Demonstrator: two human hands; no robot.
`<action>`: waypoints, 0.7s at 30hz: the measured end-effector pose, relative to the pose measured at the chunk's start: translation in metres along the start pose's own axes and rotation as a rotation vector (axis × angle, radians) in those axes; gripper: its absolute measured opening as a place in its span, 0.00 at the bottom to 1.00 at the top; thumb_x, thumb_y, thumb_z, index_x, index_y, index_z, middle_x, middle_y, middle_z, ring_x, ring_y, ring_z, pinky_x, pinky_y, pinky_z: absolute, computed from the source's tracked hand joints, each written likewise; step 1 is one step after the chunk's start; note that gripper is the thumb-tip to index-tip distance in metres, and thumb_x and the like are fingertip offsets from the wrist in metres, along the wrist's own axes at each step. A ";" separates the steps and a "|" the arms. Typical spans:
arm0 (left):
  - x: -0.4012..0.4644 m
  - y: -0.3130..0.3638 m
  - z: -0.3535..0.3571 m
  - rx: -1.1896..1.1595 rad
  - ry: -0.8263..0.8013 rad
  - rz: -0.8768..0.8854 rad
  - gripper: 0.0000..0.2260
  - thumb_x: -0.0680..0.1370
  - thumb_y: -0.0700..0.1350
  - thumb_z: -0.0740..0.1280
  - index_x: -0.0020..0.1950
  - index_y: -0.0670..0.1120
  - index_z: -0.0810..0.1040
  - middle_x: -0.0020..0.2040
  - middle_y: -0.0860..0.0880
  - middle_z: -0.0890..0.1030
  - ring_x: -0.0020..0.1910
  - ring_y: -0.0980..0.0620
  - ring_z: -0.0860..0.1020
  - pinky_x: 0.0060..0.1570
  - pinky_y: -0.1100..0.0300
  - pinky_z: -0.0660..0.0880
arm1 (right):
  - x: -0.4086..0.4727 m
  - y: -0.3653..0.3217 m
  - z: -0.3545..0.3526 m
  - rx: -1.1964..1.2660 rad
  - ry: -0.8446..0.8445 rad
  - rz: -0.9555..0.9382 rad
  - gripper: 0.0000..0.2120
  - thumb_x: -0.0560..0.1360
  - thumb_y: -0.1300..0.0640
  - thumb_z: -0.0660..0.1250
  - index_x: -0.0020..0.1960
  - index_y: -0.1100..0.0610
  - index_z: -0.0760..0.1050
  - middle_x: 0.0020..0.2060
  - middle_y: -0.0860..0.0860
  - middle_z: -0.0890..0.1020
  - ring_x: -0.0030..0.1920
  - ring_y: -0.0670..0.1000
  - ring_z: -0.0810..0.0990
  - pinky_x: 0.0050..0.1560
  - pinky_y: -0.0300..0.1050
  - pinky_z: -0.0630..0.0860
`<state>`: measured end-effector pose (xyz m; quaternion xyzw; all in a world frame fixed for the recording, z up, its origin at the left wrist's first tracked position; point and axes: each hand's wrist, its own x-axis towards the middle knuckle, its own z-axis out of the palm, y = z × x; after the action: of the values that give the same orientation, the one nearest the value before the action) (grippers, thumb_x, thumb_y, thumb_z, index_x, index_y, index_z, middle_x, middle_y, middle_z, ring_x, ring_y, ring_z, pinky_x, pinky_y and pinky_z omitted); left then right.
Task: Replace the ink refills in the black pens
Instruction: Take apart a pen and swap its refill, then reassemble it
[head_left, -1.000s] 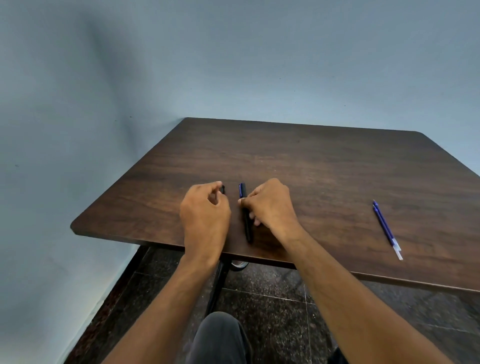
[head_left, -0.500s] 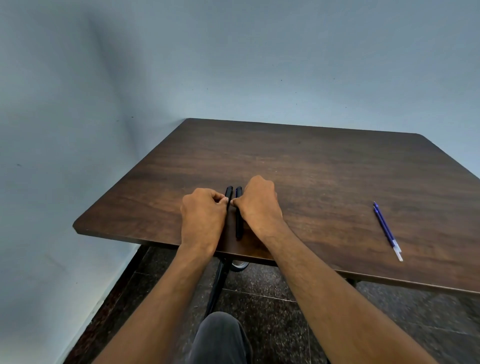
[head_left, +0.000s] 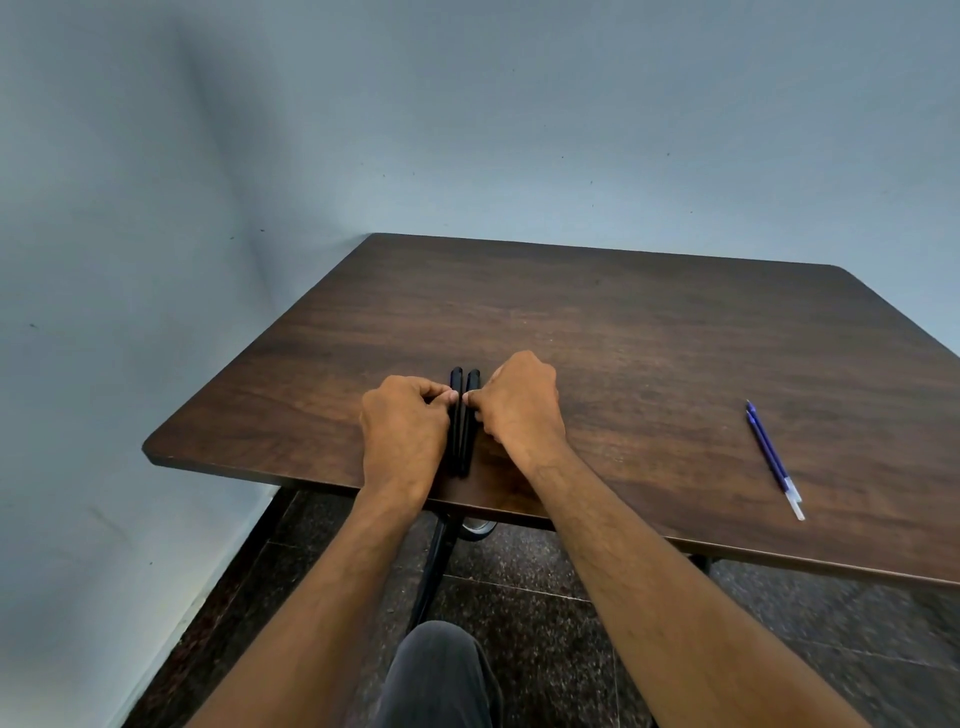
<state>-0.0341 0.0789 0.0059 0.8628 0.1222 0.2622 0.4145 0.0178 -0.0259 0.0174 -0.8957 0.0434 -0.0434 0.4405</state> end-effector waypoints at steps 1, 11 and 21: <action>0.001 -0.001 0.001 -0.007 -0.011 0.000 0.03 0.76 0.47 0.74 0.43 0.53 0.86 0.33 0.64 0.80 0.36 0.70 0.79 0.38 0.80 0.69 | 0.000 0.000 0.000 0.008 -0.002 0.008 0.09 0.71 0.53 0.78 0.41 0.58 0.81 0.37 0.55 0.85 0.37 0.56 0.86 0.36 0.55 0.86; 0.003 -0.005 0.003 -0.033 -0.019 0.023 0.05 0.76 0.45 0.74 0.42 0.54 0.86 0.31 0.66 0.77 0.38 0.73 0.78 0.39 0.78 0.70 | 0.003 0.004 -0.001 0.091 -0.061 0.056 0.12 0.70 0.51 0.79 0.41 0.60 0.83 0.38 0.57 0.85 0.38 0.57 0.86 0.39 0.55 0.85; 0.000 -0.003 0.001 0.042 0.025 0.062 0.03 0.77 0.47 0.72 0.47 0.52 0.86 0.36 0.64 0.78 0.40 0.67 0.78 0.46 0.68 0.76 | -0.014 0.012 -0.015 0.259 0.041 0.012 0.12 0.73 0.54 0.77 0.33 0.56 0.83 0.26 0.50 0.83 0.24 0.45 0.79 0.26 0.41 0.77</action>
<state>-0.0331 0.0801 0.0035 0.8714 0.1060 0.2832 0.3863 0.0017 -0.0438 0.0165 -0.8301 0.0516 -0.0641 0.5515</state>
